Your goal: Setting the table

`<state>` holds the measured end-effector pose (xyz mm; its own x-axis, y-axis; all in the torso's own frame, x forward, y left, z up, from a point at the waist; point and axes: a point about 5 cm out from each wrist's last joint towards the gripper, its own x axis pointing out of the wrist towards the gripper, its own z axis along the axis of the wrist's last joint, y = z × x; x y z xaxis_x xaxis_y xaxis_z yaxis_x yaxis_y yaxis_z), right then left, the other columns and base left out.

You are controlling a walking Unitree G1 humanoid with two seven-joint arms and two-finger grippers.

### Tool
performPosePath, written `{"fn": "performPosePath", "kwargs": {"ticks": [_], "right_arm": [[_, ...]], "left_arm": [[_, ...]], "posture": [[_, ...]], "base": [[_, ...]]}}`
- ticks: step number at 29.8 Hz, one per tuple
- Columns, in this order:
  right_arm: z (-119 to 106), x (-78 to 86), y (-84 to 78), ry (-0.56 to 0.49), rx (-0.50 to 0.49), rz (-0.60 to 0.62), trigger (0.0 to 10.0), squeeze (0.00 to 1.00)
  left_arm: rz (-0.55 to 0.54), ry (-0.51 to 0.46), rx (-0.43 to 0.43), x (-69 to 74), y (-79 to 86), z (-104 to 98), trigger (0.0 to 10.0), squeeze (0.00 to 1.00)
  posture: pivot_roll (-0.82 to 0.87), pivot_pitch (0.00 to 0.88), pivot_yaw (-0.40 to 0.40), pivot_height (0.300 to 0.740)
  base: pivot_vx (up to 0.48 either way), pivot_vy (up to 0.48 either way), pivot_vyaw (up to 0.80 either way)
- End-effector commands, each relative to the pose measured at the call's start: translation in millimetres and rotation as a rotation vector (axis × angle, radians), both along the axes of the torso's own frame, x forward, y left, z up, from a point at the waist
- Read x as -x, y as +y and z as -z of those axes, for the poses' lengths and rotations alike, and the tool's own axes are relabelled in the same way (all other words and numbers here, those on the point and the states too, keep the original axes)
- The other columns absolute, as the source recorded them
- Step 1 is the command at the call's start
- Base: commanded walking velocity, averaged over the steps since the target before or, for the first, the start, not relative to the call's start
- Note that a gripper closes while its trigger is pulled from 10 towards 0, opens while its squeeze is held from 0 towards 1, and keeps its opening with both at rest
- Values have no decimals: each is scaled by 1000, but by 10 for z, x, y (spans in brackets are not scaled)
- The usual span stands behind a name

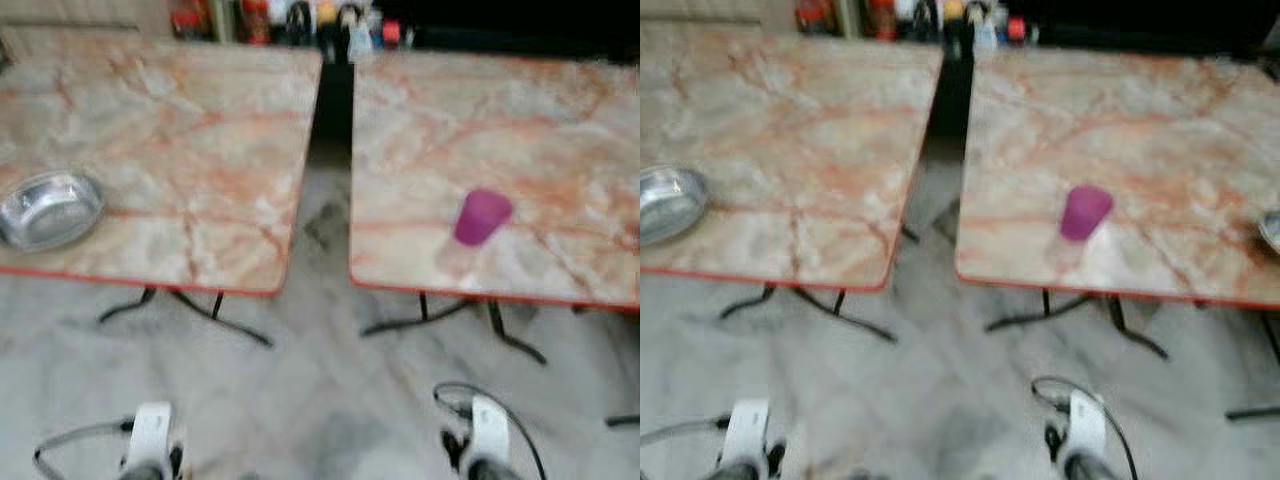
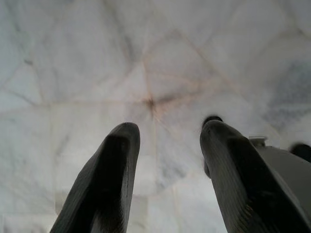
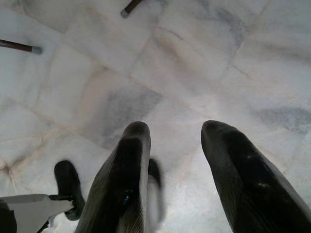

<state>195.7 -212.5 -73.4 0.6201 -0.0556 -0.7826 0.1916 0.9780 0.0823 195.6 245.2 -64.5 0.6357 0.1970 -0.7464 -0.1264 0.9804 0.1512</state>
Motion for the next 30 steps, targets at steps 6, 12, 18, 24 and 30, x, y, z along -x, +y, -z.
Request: {"fn": "performPosePath", "kwargs": {"ticks": [6, 12, 18, 24, 30], "right_arm": [[16, 54, -63, 19, 15, 9, 10000, 0], [15, 52, -65, 22, 24, -6, 10000, 0], [19, 57, -59, 27, 27, -15, 10000, 0], [23, 62, -53, 28, 27, -20, 10000, 0], [25, 66, -51, 29, 27, -19, 10000, 0]], "left_arm": [[-6, 43, 6, 93, -10, 58, 10000, 0], [-8, 48, 4, 107, -6, 64, 10000, 0], [-13, 46, 1, 102, 5, 58, 10000, 0], [-10, 46, 0, 100, 12, 56, 10000, 0], [-9, 47, -2, 99, 25, 52, 10000, 0]], "posture": [[18, 159, -10, 740], [18, 159, -10, 740], [19, 139, -7, 740], [20, 132, -5, 740], [16, 132, -4, 740]], "base": [[0, -382, 0], [0, -382, 0], [163, -379, 110], [249, -377, 0], [252, -374, 0]]}}
